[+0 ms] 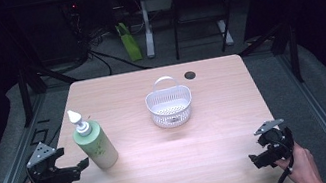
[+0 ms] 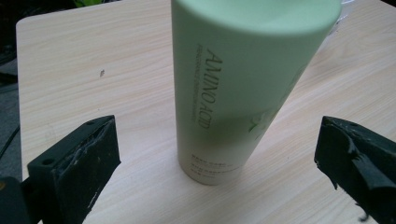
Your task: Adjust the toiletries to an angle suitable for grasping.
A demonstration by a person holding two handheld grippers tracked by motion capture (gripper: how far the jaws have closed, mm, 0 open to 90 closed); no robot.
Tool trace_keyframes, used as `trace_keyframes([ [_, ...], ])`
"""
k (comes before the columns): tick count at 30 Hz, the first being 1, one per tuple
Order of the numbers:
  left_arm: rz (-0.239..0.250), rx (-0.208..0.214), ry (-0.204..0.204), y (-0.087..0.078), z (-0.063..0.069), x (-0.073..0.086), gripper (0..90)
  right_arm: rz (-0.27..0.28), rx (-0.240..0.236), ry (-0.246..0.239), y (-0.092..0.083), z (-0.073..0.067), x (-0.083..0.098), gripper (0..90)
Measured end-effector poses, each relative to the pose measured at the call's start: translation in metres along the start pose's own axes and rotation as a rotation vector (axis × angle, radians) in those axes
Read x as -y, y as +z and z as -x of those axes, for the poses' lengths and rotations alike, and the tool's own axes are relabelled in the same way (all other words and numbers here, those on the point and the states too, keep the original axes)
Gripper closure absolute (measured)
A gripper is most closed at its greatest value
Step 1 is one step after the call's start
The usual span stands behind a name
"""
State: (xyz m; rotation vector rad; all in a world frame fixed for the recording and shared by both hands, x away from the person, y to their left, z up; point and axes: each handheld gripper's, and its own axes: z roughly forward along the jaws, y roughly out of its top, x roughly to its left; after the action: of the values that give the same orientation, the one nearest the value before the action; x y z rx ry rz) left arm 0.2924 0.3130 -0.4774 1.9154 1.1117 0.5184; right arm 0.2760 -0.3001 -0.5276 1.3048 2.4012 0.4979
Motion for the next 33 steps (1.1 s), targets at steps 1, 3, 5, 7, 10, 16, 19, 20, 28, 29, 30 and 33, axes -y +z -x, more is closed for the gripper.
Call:
trace_keyframes([
  [1, 0.001, 0.002, 0.003, 0.000, 0.001, -0.001, 0.0, 0.001, 0.004, -0.004, 0.000, 0.000, 0.000, 0.0],
  [3, 0.001, 0.005, 0.004, 0.001, 0.001, -0.001, 0.0, 0.002, 0.007, -0.008, 0.000, 0.000, 0.000, 0.0],
  [5, 0.006, 0.004, 0.013, 0.002, 0.003, -0.003, 0.0, 0.001, 0.004, -0.015, 0.000, -0.001, 0.000, 0.0],
  [7, 0.012, 0.004, 0.023, 0.002, 0.005, -0.004, 0.0, -0.002, 0.000, -0.016, 0.001, -0.001, 0.000, 0.0],
  [10, 0.023, 0.012, 0.033, 0.003, 0.006, -0.008, 0.0, -0.004, -0.003, -0.014, 0.001, -0.001, 0.000, 0.0],
  [16, 0.045, 0.021, 0.066, 0.006, 0.008, -0.017, 0.0, 0.001, -0.008, -0.020, -0.001, -0.002, -0.002, 0.0],
  [19, 0.058, 0.022, 0.067, 0.008, 0.007, -0.021, 0.0, -0.004, -0.017, -0.015, 0.000, -0.002, -0.001, 0.0],
  [20, 0.056, 0.014, 0.061, 0.009, 0.007, -0.023, 0.0, -0.003, -0.019, -0.015, 0.000, -0.002, -0.001, 0.0],
  [28, 0.086, 0.022, 0.048, 0.013, 0.007, -0.030, 0.0, 0.005, -0.032, -0.015, -0.001, -0.003, -0.002, 0.0],
  [29, 0.086, 0.022, 0.048, 0.013, 0.007, -0.030, 0.0, 0.005, -0.032, -0.015, -0.001, -0.003, -0.002, 0.0],
  [30, 0.095, 0.023, 0.049, 0.016, 0.007, -0.031, 0.0, 0.005, -0.037, -0.013, 0.000, -0.002, -0.002, 0.0],
  [33, 0.096, 0.026, 0.053, 0.018, 0.007, -0.033, 0.0, 0.004, -0.041, -0.011, 0.000, -0.002, -0.002, 0.0],
])
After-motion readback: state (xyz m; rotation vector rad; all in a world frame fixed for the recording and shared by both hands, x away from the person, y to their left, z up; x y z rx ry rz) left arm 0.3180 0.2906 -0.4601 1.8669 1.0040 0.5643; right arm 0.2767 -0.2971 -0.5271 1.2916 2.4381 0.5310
